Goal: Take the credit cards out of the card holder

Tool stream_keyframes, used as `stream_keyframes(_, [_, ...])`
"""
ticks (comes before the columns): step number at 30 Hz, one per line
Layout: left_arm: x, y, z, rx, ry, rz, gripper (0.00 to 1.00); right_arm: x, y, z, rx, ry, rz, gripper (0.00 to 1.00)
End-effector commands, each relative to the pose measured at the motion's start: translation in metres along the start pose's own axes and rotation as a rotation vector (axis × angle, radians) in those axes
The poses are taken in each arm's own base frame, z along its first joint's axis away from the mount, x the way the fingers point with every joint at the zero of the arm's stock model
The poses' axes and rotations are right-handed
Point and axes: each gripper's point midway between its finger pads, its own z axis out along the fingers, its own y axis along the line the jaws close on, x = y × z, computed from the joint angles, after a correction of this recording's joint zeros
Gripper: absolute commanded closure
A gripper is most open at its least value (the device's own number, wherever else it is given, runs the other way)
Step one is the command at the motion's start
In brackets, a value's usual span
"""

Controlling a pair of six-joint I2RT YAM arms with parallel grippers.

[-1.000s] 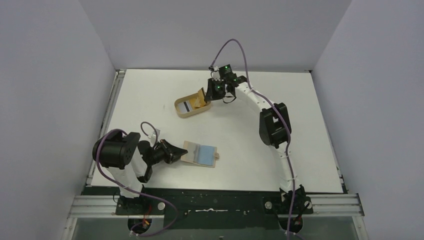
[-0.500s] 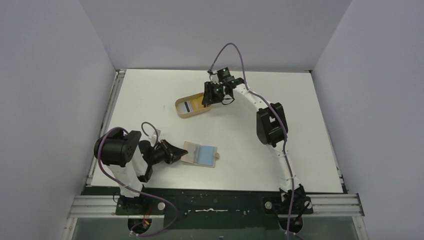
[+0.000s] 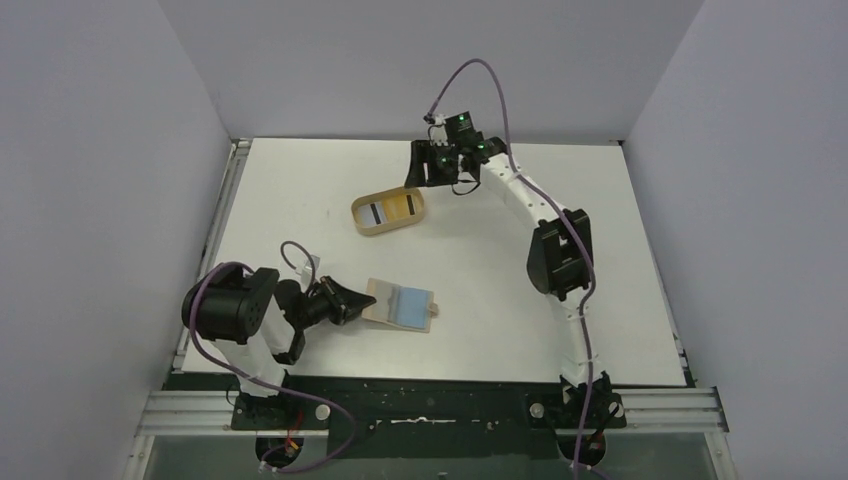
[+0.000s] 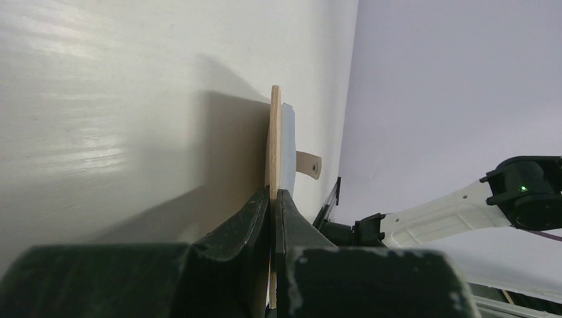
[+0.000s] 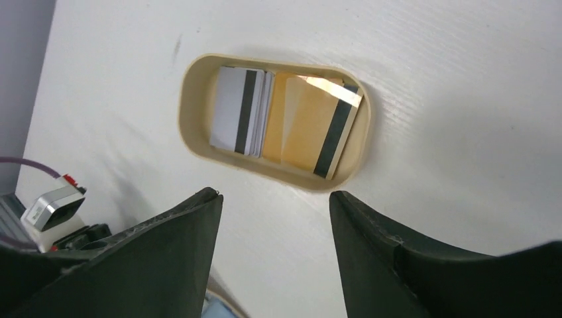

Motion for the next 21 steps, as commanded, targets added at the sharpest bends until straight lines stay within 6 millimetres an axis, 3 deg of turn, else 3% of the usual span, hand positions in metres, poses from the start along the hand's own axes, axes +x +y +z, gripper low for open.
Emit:
stream_keyframes(1, [-0.006,-0.021,0.000,0.051,-0.045,0.073,1.00,-0.041,0.067,-0.098,-0.054,-0.196,-0.111,0.37])
stream_keyframes(3, [-0.004,-0.026,0.002,0.051,-0.049,0.084,1.00,-0.009,0.086,-0.101,-0.061,-0.169,-0.134,0.34])
stream_keyframes(4, [-0.002,-0.028,0.004,0.047,-0.047,0.091,1.00,0.020,0.096,-0.094,-0.063,-0.126,-0.148,0.34])
stream_keyframes(6, [0.003,-0.033,0.009,0.027,-0.047,0.113,1.00,0.061,0.115,-0.089,-0.061,-0.081,-0.177,0.33])
stream_keyframes(11, [0.016,-0.036,0.011,-0.095,-0.039,0.234,1.00,0.135,0.140,-0.070,-0.056,0.002,-0.183,0.33])
stream_keyframes(15, [0.010,-0.042,-0.004,-0.170,-0.085,0.294,1.00,0.162,0.142,-0.059,-0.044,0.027,-0.175,0.33])
stream_keyframes(21, [0.012,-0.041,-0.019,-0.201,-0.105,0.304,1.00,0.183,0.140,-0.051,-0.037,0.045,-0.172,0.33])
